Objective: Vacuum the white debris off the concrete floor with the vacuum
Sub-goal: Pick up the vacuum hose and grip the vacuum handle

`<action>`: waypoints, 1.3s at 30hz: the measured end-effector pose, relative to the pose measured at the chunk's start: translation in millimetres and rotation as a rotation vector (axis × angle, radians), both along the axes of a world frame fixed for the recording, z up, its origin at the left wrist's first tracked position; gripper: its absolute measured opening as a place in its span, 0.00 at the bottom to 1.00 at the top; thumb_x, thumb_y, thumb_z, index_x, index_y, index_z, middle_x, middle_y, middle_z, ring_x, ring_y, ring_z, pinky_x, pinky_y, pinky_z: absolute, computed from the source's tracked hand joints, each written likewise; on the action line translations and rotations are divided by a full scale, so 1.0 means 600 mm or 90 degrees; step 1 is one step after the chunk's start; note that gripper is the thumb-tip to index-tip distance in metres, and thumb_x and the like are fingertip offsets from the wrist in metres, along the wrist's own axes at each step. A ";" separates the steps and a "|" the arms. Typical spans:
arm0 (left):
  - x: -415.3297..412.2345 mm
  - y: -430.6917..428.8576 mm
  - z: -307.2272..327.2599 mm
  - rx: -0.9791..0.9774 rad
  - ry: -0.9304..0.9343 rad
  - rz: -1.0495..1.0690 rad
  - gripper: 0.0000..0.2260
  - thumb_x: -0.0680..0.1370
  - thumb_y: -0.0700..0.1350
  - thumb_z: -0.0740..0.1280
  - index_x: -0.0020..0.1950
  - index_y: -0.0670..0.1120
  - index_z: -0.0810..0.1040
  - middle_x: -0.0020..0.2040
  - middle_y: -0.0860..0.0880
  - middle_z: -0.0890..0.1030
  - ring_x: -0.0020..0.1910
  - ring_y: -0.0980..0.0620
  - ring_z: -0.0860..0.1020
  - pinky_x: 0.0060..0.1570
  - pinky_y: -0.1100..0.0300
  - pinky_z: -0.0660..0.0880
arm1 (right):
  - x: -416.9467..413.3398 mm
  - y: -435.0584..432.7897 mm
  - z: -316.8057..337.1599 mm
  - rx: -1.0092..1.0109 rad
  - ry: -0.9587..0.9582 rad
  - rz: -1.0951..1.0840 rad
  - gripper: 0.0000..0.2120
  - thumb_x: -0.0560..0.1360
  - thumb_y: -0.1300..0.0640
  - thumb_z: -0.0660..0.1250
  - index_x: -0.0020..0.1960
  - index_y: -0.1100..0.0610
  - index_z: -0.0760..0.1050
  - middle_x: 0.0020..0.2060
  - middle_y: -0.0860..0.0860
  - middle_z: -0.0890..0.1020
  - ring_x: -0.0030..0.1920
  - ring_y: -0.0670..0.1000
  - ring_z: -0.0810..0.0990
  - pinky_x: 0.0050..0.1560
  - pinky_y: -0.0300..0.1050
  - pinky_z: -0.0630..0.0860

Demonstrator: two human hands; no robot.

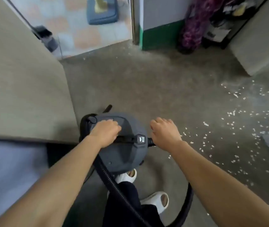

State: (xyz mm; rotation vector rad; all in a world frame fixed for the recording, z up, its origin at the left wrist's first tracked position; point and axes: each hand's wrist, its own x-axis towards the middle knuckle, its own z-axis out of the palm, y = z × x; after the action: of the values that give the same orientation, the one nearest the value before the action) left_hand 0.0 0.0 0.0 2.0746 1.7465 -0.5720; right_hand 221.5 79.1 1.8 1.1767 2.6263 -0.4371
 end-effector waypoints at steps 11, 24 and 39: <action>-0.103 -0.082 -0.158 0.010 -0.153 0.788 0.43 0.78 0.46 0.67 0.78 0.46 0.36 0.75 0.37 0.53 0.70 0.35 0.58 0.65 0.44 0.65 | -0.209 -0.068 -0.132 -0.047 0.039 0.152 0.06 0.78 0.57 0.59 0.45 0.54 0.62 0.45 0.52 0.73 0.47 0.56 0.74 0.45 0.46 0.59; -0.123 -0.041 -0.029 0.266 -0.227 0.834 0.44 0.72 0.42 0.72 0.78 0.43 0.47 0.63 0.42 0.71 0.59 0.42 0.74 0.53 0.53 0.73 | -0.349 0.013 -0.050 -0.071 0.169 -0.018 0.11 0.83 0.52 0.52 0.45 0.56 0.65 0.44 0.56 0.77 0.46 0.61 0.77 0.41 0.48 0.62; 0.085 0.033 -0.012 0.253 -0.579 0.483 0.18 0.79 0.49 0.62 0.68 0.47 0.68 0.59 0.51 0.74 0.49 0.54 0.75 0.46 0.63 0.68 | -0.204 0.170 -0.016 -0.317 0.257 -0.667 0.28 0.70 0.56 0.69 0.66 0.64 0.65 0.56 0.58 0.77 0.53 0.59 0.79 0.44 0.48 0.76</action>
State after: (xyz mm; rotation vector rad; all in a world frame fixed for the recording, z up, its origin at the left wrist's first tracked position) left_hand 51.0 19.7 -7.0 1.2898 1.8757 0.8539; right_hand 99.3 181.3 -7.9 2.3246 1.7013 -1.5109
